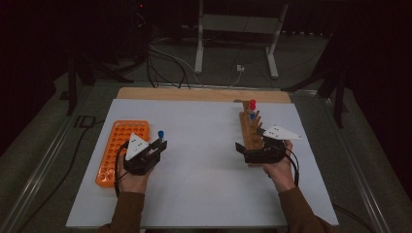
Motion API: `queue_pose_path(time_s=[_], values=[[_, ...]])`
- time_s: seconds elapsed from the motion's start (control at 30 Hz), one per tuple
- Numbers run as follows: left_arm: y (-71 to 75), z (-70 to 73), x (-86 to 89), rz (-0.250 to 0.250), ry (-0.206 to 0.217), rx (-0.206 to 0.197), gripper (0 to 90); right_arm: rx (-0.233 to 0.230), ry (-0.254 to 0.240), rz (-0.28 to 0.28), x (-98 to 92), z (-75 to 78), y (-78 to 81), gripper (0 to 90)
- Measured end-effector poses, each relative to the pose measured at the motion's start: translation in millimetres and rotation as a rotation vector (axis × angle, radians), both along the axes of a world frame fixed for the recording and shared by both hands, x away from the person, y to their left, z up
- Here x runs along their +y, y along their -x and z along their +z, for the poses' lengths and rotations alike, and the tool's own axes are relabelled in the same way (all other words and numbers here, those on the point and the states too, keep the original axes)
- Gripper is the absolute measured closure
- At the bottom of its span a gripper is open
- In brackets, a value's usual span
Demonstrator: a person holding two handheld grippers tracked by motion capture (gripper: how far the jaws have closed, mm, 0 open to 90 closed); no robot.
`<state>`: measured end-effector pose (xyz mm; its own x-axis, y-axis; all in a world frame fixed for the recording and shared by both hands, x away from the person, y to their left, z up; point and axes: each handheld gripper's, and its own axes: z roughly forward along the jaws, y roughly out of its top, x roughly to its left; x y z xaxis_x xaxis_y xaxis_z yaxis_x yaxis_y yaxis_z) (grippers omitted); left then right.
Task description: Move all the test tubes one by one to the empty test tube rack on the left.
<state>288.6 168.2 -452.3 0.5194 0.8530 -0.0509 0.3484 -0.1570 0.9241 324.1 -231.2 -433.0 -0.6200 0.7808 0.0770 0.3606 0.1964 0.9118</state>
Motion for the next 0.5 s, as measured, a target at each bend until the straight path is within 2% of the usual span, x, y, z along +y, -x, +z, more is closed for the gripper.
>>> queue_pose_path(time_s=[0.5], values=[[9.4, -3.0, 36.1, 0.072, -0.016, -0.002, 77.1, -0.009, -0.013, -0.023, -11.2, -0.3, 3.8, 0.2]])
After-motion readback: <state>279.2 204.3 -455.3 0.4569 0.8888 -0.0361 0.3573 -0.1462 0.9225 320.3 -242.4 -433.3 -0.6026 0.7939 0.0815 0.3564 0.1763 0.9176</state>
